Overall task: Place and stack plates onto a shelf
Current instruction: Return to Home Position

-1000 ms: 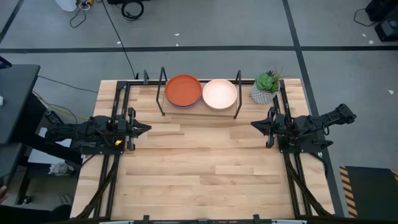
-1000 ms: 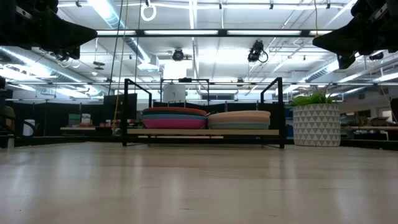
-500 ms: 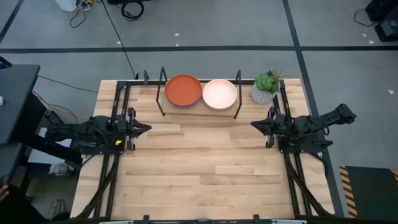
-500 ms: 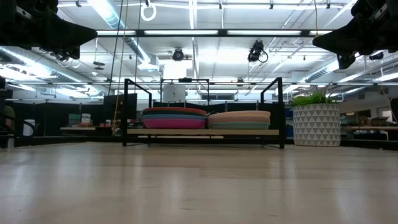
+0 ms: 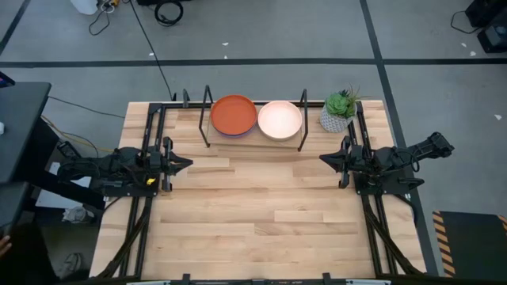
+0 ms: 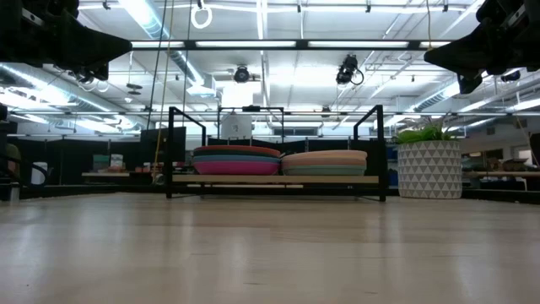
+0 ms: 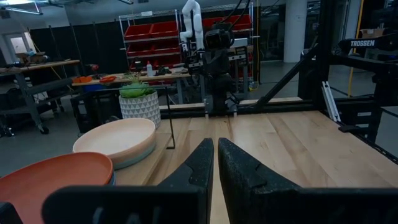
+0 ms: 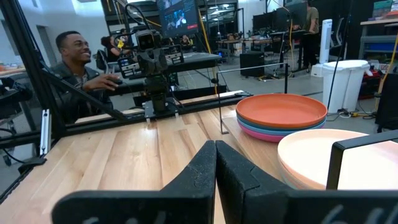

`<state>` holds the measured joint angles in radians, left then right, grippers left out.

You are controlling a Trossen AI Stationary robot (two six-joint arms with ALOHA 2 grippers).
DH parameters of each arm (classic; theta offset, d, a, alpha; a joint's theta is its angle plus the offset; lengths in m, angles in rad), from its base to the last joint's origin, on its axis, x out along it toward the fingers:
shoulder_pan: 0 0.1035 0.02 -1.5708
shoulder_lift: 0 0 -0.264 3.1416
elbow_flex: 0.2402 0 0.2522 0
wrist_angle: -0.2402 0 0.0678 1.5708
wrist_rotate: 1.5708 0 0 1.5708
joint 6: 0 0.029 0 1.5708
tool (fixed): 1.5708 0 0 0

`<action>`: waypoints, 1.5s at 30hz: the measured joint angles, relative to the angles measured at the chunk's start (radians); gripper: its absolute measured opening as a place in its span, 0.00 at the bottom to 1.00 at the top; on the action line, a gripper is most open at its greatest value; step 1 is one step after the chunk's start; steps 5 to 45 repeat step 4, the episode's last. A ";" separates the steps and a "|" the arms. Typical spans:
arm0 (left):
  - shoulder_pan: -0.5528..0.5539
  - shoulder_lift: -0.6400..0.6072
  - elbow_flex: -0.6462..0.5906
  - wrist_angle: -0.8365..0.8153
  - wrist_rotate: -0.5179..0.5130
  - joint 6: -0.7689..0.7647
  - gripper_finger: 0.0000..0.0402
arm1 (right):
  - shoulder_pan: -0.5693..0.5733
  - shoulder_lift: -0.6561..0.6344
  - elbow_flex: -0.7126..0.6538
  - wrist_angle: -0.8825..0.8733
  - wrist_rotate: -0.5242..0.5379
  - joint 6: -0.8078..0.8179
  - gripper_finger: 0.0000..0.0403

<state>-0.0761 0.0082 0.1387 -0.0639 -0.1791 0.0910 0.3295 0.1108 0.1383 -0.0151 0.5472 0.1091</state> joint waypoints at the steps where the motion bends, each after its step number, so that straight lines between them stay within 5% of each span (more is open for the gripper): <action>1: 0.000 0.000 0.000 0.000 0.000 0.000 0.08 | 0.000 0.000 0.000 0.000 0.000 0.000 0.04; 45: 0.000 0.000 0.000 0.000 0.000 0.000 0.08 | 0.000 0.000 0.000 0.000 0.000 0.000 0.04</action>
